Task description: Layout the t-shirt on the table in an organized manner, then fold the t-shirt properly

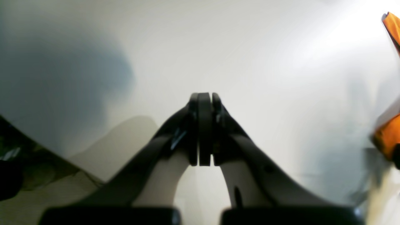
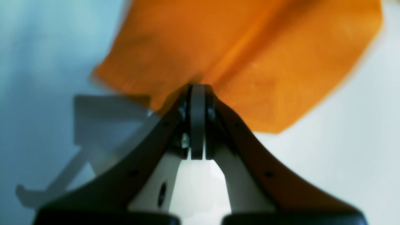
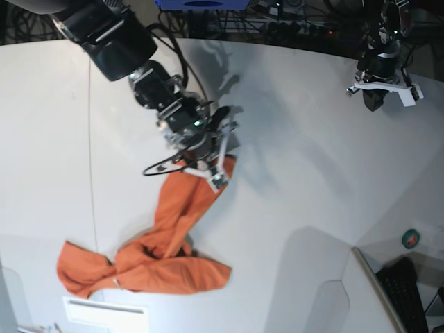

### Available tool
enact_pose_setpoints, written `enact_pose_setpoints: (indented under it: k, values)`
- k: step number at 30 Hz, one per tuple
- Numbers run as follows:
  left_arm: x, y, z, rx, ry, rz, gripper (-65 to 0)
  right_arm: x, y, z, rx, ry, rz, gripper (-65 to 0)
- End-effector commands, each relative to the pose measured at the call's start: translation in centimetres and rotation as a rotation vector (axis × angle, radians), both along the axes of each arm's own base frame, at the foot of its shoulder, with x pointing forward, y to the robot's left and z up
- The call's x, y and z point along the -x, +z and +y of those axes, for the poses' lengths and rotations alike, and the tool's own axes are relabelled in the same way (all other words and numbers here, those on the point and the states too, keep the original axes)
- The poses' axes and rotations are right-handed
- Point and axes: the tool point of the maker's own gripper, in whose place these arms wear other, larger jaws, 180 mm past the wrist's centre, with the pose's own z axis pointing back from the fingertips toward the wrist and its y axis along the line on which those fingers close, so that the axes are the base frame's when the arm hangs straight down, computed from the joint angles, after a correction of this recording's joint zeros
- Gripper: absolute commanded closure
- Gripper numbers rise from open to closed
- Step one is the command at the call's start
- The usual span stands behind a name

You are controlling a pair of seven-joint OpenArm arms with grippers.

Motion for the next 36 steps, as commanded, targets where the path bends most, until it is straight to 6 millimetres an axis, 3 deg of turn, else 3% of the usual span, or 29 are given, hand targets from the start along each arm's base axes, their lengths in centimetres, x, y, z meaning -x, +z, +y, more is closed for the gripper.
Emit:
enact_pose_setpoints:
  k: [1, 4, 6, 9, 13, 15, 16, 17, 18, 19, 20, 23, 26, 32, 36]
  values:
    - [-0.5, 1.6, 1.4, -0.045, 0.008, -0.044, 0.0, 2.6, -0.2, 2.8, -0.033, 0.071, 0.062, 0.0]
    - [-0.2, 2.4, 3.3, -0.072, 0.049, -0.057, 0.0, 4.8, 2.8, 7.7, -0.089, 0.22, -0.012, 0.0]
    - [-0.1, 2.6, 3.8, -0.082, 0.058, -0.058, 0.0, 4.7, 5.6, 9.3, -0.135, 0.232, -0.088, 0.0]
    - [0.1, 2.2, 3.2, -0.072, 0.046, -0.045, 0.0, 2.5, 9.2, 6.7, -0.148, 0.154, -0.201, 0.0]
    - [-0.2, -0.3, -1.4, 0.019, -0.06, 0.031, 0.0, -1.0, 13.9, 1.0, -0.159, 0.011, -0.353, 0.0]
    - [-0.4, -1.0, -3.6, 0.052, -0.11, 0.045, 0.0, -2.5, 15.3, -1.2, -0.157, -0.047, -0.388, 0.0]
    - [-0.4, -1.3, -4.6, 0.066, -0.129, 0.051, 0.0, -2.9, 15.4, -2.3, -0.145, -0.077, -0.382, 0.0]
    - [-0.4, -1.6, -5.5, 0.08, -0.151, 0.056, 0.0, -3.2, 15.2, -3.2, -0.129, -0.104, -0.362, -4.5]
    - [-0.3, -1.9, -6.4, 0.091, -0.168, 0.064, 0.0, -3.2, 14.8, -3.8, -0.112, -0.121, -0.333, -15.3]
    - [-0.2, -2.0, -7.0, 0.1, -0.183, 0.068, 0.0, -3.0, 14.5, -3.9, -0.101, -0.123, -0.313, -21.8]
    - [-0.4, -1.9, -7.7, 0.105, -0.202, 0.064, 0.0, -2.8, 14.2, -4.0, -0.093, -0.123, -0.297, -23.3]
    - [0.5, -1.0, -9.4, 0.119, -0.245, 0.059, 0.0, -2.6, 14.7, -3.6, -0.108, -0.122, -0.298, -23.4]
    - [1.2, 0.1, -11.5, 0.141, -0.29, 0.05, 0.0, -2.6, 15.1, -1.9, -0.113, -0.07, -0.308, -24.0]
    - [1.4, -1.2, -15.7, 0.11, -0.419, 0.085, 0.0, -4.4, 12.1, 0.8, -0.05, -0.031, -0.239, -24.2]
    - [1.3, -3.5, -16.5, 0.013, -0.411, 0.147, 0.0, -4.9, 10.4, 2.2, -0.018, 0.028, -0.186, -23.7]
